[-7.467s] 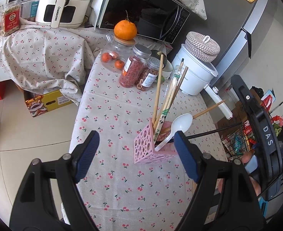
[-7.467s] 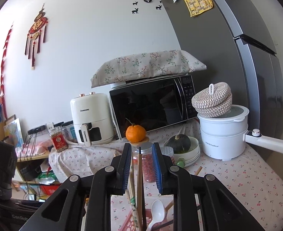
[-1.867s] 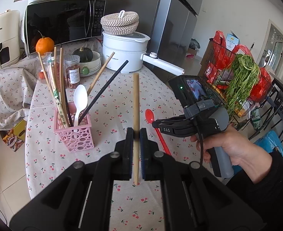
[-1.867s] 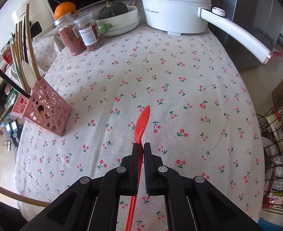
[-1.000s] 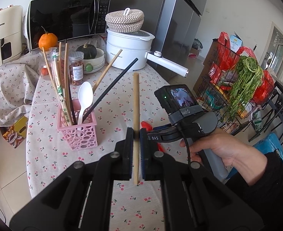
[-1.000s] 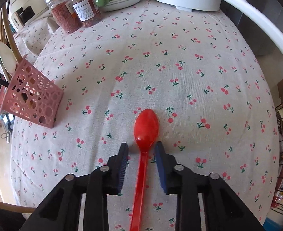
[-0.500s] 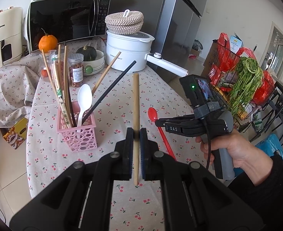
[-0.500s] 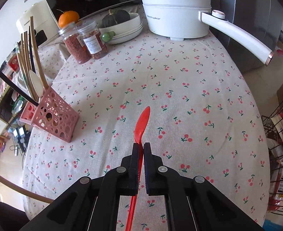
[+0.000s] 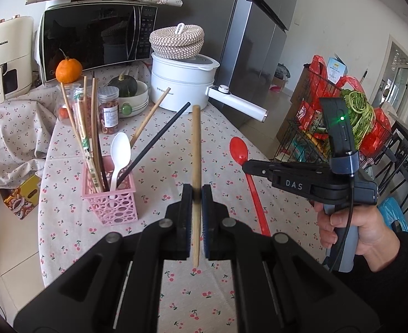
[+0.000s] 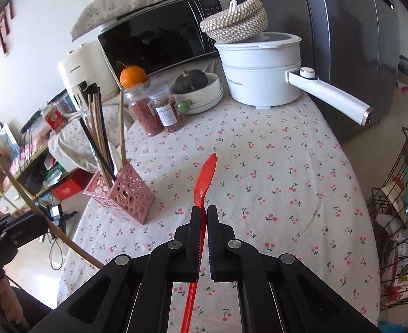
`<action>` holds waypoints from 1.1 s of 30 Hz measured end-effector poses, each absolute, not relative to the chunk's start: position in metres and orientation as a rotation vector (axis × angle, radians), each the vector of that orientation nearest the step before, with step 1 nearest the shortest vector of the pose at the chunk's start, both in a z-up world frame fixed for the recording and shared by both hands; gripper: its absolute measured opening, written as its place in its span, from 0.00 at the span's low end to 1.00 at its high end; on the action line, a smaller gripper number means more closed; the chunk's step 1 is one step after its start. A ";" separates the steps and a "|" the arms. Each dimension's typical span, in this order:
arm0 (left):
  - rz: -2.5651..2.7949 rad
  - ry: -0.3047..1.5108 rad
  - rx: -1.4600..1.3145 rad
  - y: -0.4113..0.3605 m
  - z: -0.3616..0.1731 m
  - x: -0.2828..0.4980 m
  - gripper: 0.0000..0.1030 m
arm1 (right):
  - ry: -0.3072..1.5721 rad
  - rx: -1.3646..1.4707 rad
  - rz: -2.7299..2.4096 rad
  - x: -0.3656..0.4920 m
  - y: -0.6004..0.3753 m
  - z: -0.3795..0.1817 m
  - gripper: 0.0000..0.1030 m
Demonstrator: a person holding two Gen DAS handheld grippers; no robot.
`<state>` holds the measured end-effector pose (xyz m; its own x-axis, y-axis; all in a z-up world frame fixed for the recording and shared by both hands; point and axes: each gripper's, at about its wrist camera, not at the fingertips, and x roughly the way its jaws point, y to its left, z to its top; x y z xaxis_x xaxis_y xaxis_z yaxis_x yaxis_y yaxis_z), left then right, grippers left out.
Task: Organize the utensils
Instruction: 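Hold the chopstick upright with the left tool while the right tool holds the red spoon, then lower the chopstick into the caddy with the left tool while the right tool carries the spoon over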
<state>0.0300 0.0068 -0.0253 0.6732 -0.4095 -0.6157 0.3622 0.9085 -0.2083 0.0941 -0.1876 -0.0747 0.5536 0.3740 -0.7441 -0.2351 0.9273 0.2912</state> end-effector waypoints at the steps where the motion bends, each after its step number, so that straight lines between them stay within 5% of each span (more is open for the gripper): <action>1: -0.436 0.704 -0.074 0.007 -0.024 0.029 0.07 | 0.900 0.172 0.369 0.091 -0.189 -0.070 0.04; 21: -0.245 0.358 -0.084 0.060 0.046 0.025 0.07 | 0.503 0.306 0.415 0.073 -0.168 0.003 0.04; 33: -0.169 0.448 -0.075 0.082 0.003 0.086 0.07 | 0.275 0.239 0.378 0.078 -0.087 0.026 0.04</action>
<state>0.0858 0.0816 0.0033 0.8877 -0.1792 -0.4242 0.1463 0.9832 -0.1092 0.0779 -0.0870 0.0259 0.8933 0.3931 -0.2180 -0.3291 0.9023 0.2786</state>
